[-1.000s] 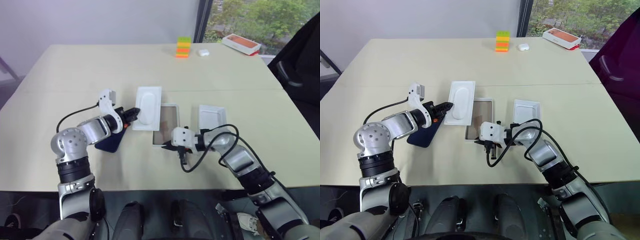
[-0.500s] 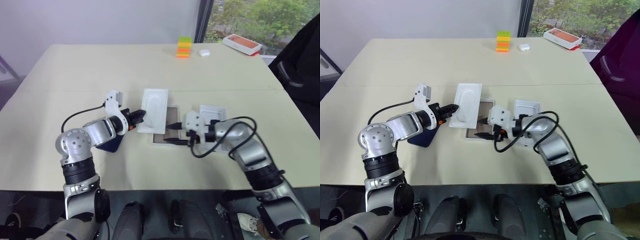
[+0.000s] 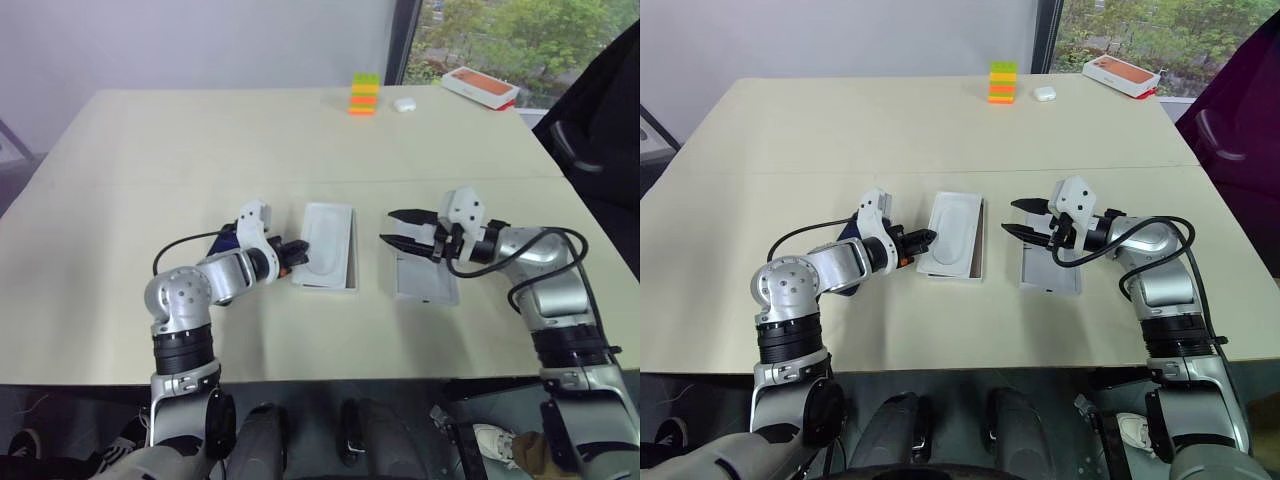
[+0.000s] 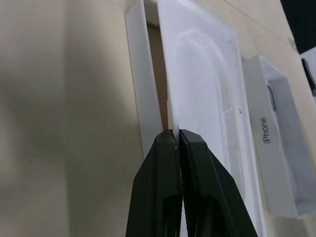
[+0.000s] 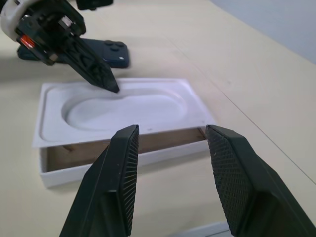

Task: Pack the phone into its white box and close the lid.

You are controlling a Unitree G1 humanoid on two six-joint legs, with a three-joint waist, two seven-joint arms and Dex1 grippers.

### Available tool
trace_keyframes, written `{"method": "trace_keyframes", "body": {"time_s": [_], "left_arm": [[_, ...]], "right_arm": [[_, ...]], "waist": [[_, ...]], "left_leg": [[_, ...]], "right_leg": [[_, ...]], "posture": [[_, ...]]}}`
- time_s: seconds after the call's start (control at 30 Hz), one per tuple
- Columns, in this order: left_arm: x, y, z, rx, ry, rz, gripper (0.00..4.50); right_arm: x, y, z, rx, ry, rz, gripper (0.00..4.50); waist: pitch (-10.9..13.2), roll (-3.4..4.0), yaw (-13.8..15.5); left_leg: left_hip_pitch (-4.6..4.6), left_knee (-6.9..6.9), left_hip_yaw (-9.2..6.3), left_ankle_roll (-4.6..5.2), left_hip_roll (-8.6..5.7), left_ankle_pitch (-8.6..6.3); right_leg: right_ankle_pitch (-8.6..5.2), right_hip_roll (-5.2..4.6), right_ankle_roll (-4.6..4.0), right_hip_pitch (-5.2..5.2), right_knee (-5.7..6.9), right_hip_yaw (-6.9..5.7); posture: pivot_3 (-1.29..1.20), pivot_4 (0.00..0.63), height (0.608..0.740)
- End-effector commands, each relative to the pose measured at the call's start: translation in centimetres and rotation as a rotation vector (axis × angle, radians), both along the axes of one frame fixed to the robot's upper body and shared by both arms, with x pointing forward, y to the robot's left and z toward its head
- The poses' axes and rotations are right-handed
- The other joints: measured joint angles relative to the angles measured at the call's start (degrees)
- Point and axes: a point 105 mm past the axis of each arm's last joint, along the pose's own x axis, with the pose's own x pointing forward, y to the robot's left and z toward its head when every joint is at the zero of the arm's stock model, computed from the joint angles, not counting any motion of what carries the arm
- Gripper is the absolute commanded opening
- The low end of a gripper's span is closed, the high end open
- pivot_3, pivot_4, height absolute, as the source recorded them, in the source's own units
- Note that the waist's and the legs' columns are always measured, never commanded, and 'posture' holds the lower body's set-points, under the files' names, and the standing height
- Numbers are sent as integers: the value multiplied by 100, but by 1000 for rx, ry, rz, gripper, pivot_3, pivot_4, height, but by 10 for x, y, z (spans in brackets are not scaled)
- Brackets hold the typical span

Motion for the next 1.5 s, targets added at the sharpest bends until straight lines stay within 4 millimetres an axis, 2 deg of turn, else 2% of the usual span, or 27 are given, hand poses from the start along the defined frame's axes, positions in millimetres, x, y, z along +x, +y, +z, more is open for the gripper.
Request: {"method": "trace_keyframes", "body": {"time_s": [0.03,0.17,0.27,0.4,0.73,0.9,1.03,1.07,1.23,1.27,1.3,1.37,1.4,1.5], "left_arm": [[2,-3,7,1,-51,14,0],[0,-9,7,-5,-47,-14,0],[2,-9,9,-31,-43,-1,1007],[1,-9,19,-17,-59,-18,2911],[2,10,45,44,-142,-58,2911],[-3,15,66,70,-305,-118,2911],[-3,39,81,156,-510,-115,2911],[-4,47,79,207,-549,-123,2911],[-22,73,82,181,-730,-217,2911],[-27,75,85,115,-738,-239,2961],[-33,77,87,90,-741,-273,2961],[-42,81,91,102,-786,-309,2961],[-44,82,91,113,-800,-315,2961],[-54,90,89,100,-790,-347,2961]], "right_arm": [[1,0,15,9,-76,1,2237],[2,0,12,-9,-82,0,2237],[4,2,12,-9,-88,0,2274],[5,2,11,-5,-82,-3,2274],[9,6,10,-3,-80,3,2274],[11,17,12,12,-76,12,2274],[12,30,10,-16,-61,5,2274],[11,34,9,-30,-59,9,2274],[1,63,7,-45,-12,59,2274],[0,67,4,-51,0,63,1708],[0,70,1,-55,9,59,1391],[2,76,-4,-76,13,44,356],[3,77,-5,-82,12,39,42],[17,89,-14,-114,-1,-40,42]], "waist": [[0,0,6],[0,0,3],[0,0,6],[0,0,1],[0,0,-6],[0,0,-4],[0,2,-42],[0,2,-50],[0,3,-86],[0,3,-68],[0,3,-55],[0,3,-47],[0,3,-40],[0,3,-37]], "left_leg": [[0,0,0,0,0,0],[0,0,0,0,-1,0],[0,0,-1,0,-1,0],[1,2,-1,0,-1,0],[1,0,-2,-1,0,0],[1,0,-2,-3,0,1],[2,-3,0,-5,1,2],[3,-4,2,-6,1,3],[-3,-13,6,-8,6,4],[-6,-12,6,-7,5,4],[-8,-9,6,-7,5,4],[-8,-6,11,-6,4,3],[-8,-5,11,-5,3,3],[-9,-6,12,-4,3,2]], "right_leg": [[0,-1,0,0,0,0],[-1,0,1,0,0,0],[-1,0,1,0,0,0],[-1,0,2,0,1,-1],[0,1,1,0,1,-1],[5,1,-8,0,1,-1],[8,0,-13,-1,1,0],[7,0,-14,-3,1,1],[7,1,-16,-15,1,2],[7,-1,-15,-15,0,0],[7,-2,-15,-15,0,0],[6,-4,-14,-15,-2,-1],[6,-4,-14,-15,-2,-1],[6,-4,-14,-17,-2,0]], "posture": [[0,150,740],[0,150,740],[0,150,740],[0,150,740],[0,150,740],[0,150,740],[0,150,740],[0,150,740],[0,150,740],[0,150,740],[0,150,740],[0,150,740],[0,150,740],[0,150,740]]}}
